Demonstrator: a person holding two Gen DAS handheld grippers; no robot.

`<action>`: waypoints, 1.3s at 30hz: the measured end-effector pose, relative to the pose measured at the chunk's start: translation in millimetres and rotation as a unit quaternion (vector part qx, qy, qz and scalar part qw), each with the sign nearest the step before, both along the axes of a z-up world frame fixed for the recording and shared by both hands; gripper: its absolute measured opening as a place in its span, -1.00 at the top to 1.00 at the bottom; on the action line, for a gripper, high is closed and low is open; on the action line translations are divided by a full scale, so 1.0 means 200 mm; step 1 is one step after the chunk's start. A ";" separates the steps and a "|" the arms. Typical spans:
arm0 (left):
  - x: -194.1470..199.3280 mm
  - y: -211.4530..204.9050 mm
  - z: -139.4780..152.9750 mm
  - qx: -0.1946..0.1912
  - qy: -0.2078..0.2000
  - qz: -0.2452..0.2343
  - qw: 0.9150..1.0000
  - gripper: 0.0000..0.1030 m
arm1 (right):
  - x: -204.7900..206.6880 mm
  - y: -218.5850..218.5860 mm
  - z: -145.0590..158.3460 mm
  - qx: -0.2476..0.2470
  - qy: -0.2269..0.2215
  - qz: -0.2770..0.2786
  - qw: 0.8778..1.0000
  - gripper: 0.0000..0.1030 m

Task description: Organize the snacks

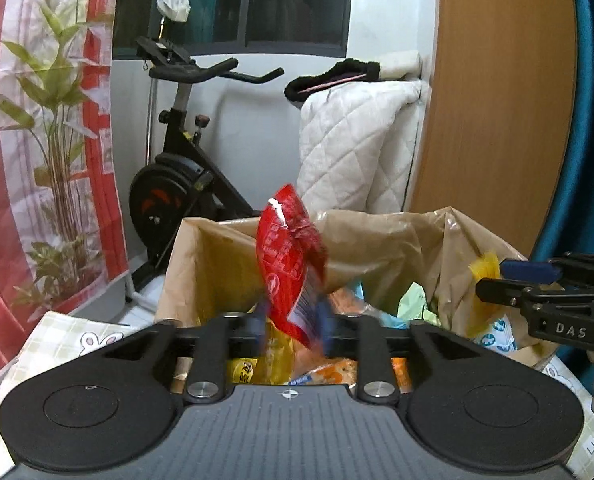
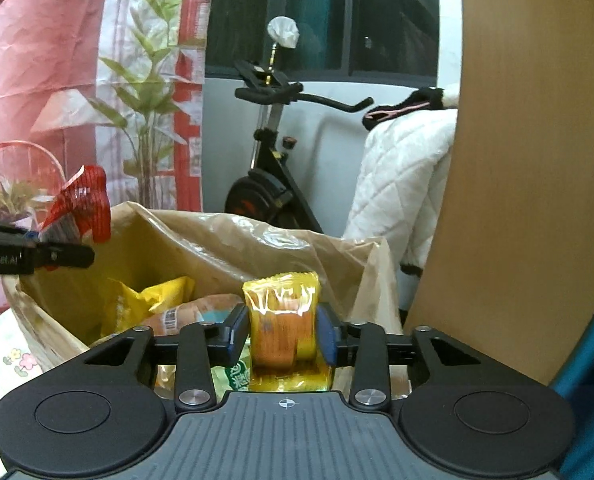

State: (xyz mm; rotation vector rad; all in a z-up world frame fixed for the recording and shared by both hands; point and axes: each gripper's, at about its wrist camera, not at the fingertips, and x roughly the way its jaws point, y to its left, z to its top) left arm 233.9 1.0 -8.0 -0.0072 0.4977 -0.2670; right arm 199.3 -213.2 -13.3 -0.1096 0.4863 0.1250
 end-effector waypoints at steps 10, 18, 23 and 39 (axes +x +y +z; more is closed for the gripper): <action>-0.12 0.06 0.16 0.009 -0.017 0.017 1.000 -0.71 | -0.15 -0.03 0.15 0.031 -0.021 -0.002 0.999 -0.95; -0.28 0.06 0.31 0.010 -0.045 0.022 0.999 -0.83 | -0.32 -0.01 0.32 0.063 -0.044 -0.013 0.997 -0.99; -0.37 0.05 0.38 0.014 -0.056 0.035 0.998 -0.84 | -0.40 0.02 0.40 0.068 -0.055 -0.032 0.996 -0.99; -0.50 0.02 0.43 0.016 -0.056 0.074 0.996 -0.88 | -0.56 0.07 0.47 0.052 -0.054 -0.041 0.996 -0.99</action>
